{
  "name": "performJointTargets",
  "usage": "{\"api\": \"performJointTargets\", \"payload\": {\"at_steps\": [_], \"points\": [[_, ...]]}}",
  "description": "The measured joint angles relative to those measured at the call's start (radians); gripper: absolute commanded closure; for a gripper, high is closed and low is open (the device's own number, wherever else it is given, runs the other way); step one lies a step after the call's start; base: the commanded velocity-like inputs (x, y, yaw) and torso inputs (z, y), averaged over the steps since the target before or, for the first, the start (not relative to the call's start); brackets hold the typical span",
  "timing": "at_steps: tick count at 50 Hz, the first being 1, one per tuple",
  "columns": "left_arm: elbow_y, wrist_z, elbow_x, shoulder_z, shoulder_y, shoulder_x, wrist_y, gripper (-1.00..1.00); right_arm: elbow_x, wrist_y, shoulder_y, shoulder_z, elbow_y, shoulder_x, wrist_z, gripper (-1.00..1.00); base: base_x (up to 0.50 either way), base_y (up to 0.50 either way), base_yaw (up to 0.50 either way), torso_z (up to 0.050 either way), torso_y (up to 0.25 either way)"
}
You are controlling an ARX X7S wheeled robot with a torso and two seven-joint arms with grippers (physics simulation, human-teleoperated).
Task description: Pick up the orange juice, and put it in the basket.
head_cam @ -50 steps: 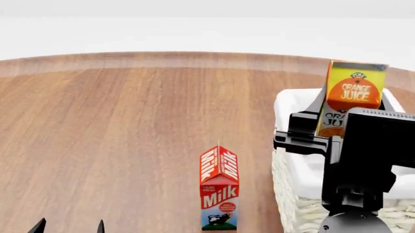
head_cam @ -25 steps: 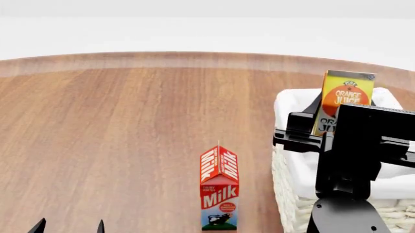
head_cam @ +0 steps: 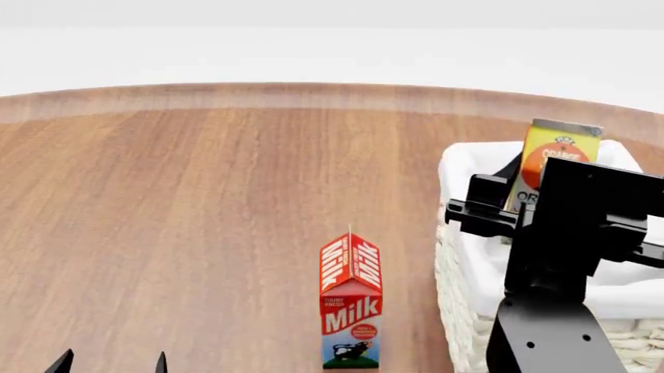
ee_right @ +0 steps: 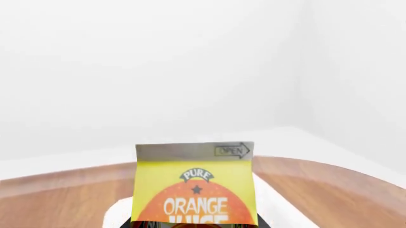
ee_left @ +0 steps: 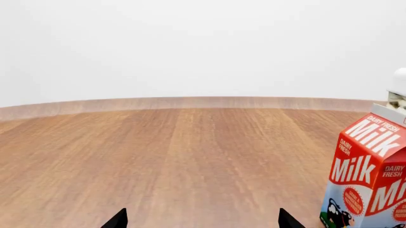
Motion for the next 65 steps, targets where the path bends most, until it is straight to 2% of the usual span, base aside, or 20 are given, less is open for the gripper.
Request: {"api": "performJointTargets", "payload": {"at_steps": [58, 59, 65], "points": [[-0.001, -0.008, -0.007, 0.01, -0.003, -0.006, 0.004, -1.0, -0.076, -0.196, 0.126, -0.03, 0.42, -0.065, -0.031, 1.0, 0.0, 0.0, 0.0, 0.0, 0.001], [-0.001, -0.008, -0.007, 0.01, -0.003, -0.007, 0.004, -1.0, -0.076, -0.197, 0.127, -0.031, 0.423, -0.066, -0.031, -1.0, 0.0, 0.0, 0.0, 0.0, 0.0], [-0.001, -0.009, -0.007, 0.011, -0.004, -0.007, 0.005, -1.0, -0.097, -0.195, 0.134, -0.035, 0.421, -0.065, -0.033, -1.0, 0.0, 0.0, 0.0, 0.0, 0.0]]}}
